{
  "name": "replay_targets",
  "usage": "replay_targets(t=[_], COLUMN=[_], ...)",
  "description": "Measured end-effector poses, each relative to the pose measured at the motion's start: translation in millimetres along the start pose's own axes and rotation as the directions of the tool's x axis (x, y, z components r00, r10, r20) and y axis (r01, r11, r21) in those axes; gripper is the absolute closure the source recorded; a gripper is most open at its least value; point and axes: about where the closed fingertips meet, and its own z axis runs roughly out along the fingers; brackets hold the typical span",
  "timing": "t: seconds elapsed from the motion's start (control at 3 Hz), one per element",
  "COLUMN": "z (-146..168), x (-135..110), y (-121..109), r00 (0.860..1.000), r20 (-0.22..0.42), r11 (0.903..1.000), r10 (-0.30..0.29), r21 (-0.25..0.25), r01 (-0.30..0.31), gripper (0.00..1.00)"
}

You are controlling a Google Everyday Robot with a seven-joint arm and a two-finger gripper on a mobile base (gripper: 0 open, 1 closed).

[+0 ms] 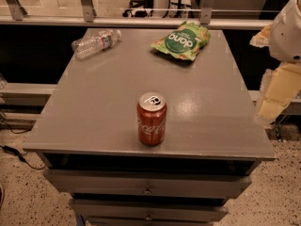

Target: Move coke can near water bottle

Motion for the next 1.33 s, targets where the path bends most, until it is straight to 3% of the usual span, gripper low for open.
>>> replay_targets(t=[0.33, 0.67, 1.0, 1.33], z=[0.0, 11.4, 26.9, 50.1], x=[0.0, -16.6, -46.5, -89.9], y=[0.0, 3.3, 6.6, 13.2], r00=[1.0, 0.996, 0.969, 0.892], r20=[0.0, 0.083, 0.243, 0.444], r11=[1.0, 0.9999, 0.9987, 0.9926], r10=[0.0, 0.011, 0.04, 0.09], r21=[0.0, -0.011, -0.041, -0.113], r01=[0.0, -0.01, -0.031, -0.045], gripper=[0.0, 0.0, 0.0, 0.0])
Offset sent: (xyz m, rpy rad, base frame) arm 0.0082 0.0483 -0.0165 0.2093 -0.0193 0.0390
